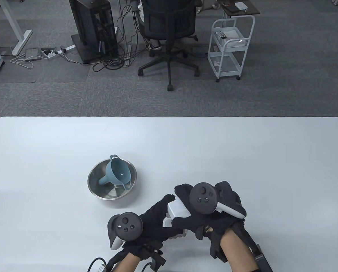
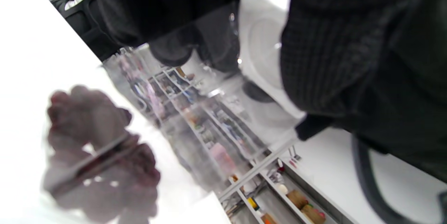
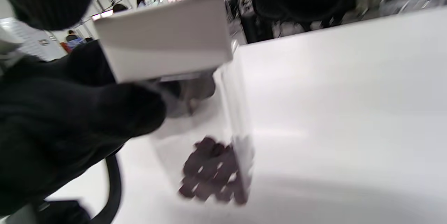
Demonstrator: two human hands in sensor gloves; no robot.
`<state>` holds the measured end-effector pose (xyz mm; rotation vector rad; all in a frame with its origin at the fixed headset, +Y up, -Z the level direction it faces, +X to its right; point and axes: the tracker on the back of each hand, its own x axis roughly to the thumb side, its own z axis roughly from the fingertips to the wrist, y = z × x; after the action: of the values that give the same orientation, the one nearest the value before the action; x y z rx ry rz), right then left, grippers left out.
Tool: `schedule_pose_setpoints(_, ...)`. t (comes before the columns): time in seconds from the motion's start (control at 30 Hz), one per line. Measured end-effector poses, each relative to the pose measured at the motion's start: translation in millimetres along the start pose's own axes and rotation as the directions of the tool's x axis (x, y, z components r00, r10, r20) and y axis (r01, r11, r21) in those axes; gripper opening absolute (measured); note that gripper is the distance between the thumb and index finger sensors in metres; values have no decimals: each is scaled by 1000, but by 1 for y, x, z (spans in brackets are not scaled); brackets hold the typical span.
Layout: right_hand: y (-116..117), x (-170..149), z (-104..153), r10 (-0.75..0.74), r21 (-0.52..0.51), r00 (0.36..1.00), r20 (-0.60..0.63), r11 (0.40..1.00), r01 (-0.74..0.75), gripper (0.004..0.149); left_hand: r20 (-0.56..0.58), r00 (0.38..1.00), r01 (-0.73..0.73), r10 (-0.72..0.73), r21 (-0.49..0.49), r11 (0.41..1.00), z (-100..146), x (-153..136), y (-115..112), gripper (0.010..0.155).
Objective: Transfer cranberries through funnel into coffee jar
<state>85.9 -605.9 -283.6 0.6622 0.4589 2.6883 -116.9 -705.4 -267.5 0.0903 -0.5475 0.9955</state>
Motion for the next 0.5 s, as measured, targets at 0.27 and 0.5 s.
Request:
schedule_pose_setpoints(0.27,6,3,-5,112,-133,993,45,985,-106,89,-9,1000,0,0,-28,1000,-1,1,2,95)
schedule_pose_setpoints(0.5,10,11,-6,132,-213,991,13,969,-127,92,-19,997,78,-77,18,997,0,8,4,97)
